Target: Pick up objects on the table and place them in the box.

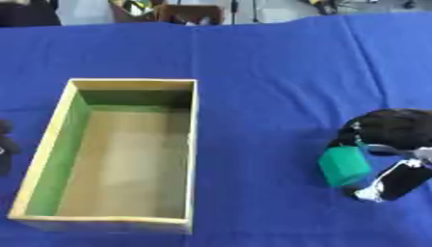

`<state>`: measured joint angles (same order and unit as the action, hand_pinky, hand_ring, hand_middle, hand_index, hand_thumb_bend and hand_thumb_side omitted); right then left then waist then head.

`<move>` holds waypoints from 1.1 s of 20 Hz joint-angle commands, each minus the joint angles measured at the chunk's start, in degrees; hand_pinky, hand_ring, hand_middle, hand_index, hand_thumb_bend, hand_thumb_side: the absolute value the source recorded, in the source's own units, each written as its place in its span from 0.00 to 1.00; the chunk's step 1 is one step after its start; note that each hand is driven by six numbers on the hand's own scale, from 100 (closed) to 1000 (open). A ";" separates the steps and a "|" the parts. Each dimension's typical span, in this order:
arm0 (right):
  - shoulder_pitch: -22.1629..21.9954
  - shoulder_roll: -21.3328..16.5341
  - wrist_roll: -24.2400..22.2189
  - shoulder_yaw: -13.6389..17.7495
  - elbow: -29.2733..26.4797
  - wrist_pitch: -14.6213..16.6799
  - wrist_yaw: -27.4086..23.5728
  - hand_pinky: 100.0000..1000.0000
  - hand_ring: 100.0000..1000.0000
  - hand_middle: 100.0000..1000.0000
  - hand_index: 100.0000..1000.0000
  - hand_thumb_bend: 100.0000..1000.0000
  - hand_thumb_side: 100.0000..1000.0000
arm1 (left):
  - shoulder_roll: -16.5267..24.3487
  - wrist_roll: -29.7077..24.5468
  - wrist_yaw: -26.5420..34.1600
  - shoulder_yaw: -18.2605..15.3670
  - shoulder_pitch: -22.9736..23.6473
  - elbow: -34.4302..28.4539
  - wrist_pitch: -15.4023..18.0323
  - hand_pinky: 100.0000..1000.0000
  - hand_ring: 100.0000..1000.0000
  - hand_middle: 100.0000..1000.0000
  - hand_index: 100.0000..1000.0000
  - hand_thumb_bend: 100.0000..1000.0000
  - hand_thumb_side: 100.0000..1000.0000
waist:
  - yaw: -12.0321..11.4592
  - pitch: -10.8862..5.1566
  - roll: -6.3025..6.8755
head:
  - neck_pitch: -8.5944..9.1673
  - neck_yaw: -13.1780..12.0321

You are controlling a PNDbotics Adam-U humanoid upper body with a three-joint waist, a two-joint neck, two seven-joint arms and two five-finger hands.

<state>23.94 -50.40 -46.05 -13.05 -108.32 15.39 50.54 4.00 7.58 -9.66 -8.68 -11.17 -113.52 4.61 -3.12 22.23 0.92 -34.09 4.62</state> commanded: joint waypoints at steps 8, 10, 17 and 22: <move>1.11 -1.60 15.01 1.67 -0.96 -6.26 -2.37 0.69 0.68 0.33 0.45 0.00 0.36 | 0.52 -0.28 -0.05 0.14 -0.18 -1.07 0.15 0.00 0.28 0.43 0.44 0.00 0.90 | 0.04 -0.93 -0.07 | 0.67 0.16; 1.14 -1.60 16.72 1.75 -0.68 -7.43 -2.51 0.68 0.65 0.28 0.39 0.00 0.27 | 0.53 -0.30 -0.03 0.16 -0.23 -1.07 0.17 0.00 0.28 0.43 0.44 0.00 0.90 | 0.06 -0.94 -0.10 | 0.70 0.17; 3.22 -0.71 23.77 4.09 -3.08 -11.95 -6.70 0.63 0.51 0.12 0.19 0.00 0.11 | 0.55 -0.27 0.02 0.11 -0.24 -1.07 0.15 0.00 0.28 0.43 0.44 0.00 0.90 | 0.11 -1.06 -0.10 | 0.63 0.11; 10.21 1.71 29.68 5.68 -5.88 -16.25 -10.99 0.62 0.48 0.11 0.19 0.00 0.11 | 0.59 -0.34 0.10 0.20 -0.14 -1.07 0.13 0.00 0.28 0.43 0.44 0.00 0.90 | 0.08 -1.32 -0.09 | 0.52 0.43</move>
<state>33.22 -48.21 -17.78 -8.62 -112.52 0.10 40.94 3.99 7.38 -9.66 -8.66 -11.12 -113.52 4.74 -3.07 22.21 0.93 -33.91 4.82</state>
